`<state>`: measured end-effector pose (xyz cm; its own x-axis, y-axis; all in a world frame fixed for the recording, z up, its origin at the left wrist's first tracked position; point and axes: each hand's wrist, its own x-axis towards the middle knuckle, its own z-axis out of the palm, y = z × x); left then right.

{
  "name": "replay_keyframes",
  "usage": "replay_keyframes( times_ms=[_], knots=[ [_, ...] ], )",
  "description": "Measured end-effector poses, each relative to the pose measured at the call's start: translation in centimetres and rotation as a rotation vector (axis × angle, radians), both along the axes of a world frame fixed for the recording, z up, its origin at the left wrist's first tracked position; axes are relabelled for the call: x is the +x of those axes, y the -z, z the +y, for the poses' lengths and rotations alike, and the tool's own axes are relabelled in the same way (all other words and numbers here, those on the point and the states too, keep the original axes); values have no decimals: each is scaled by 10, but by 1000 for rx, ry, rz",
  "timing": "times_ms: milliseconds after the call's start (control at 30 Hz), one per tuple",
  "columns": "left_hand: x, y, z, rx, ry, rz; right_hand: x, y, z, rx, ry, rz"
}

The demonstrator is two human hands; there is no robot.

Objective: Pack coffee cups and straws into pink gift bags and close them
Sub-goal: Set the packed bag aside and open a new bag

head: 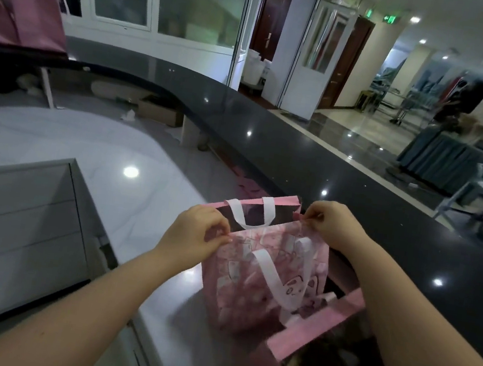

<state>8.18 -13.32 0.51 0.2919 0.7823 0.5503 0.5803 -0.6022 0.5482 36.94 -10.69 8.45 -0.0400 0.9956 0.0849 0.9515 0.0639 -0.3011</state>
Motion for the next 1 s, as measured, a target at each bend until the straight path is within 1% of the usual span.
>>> replay_keyframes(
  times_ms=[167, 267, 367, 433, 533, 667, 800, 1000],
  knots=[
    [-89, -21, 47, 98, -79, 53, -80, -14, 33, 118, -19, 70],
    [-153, -33, 74, 149, -129, 83, -144, -17, 54, 154, -25, 118],
    [-226, -43, 97, 193, -190, 111, -214, -17, 79, 233, -57, 131],
    [-276, -49, 109, 237, -241, 146, -261, -14, 95, 309, -142, 122],
    [-345, -55, 121, 306, -326, 241, -332, -8, 118, 431, -283, 44],
    [-431, -57, 133, 376, -462, 329, -424, 1, 151, 556, -443, -11],
    [-503, -58, 142, 402, -591, 410, -505, 7, 188, 541, -557, -15],
    [-591, -55, 160, 348, -773, 407, -607, 10, 252, 553, -727, 57]
  ],
)
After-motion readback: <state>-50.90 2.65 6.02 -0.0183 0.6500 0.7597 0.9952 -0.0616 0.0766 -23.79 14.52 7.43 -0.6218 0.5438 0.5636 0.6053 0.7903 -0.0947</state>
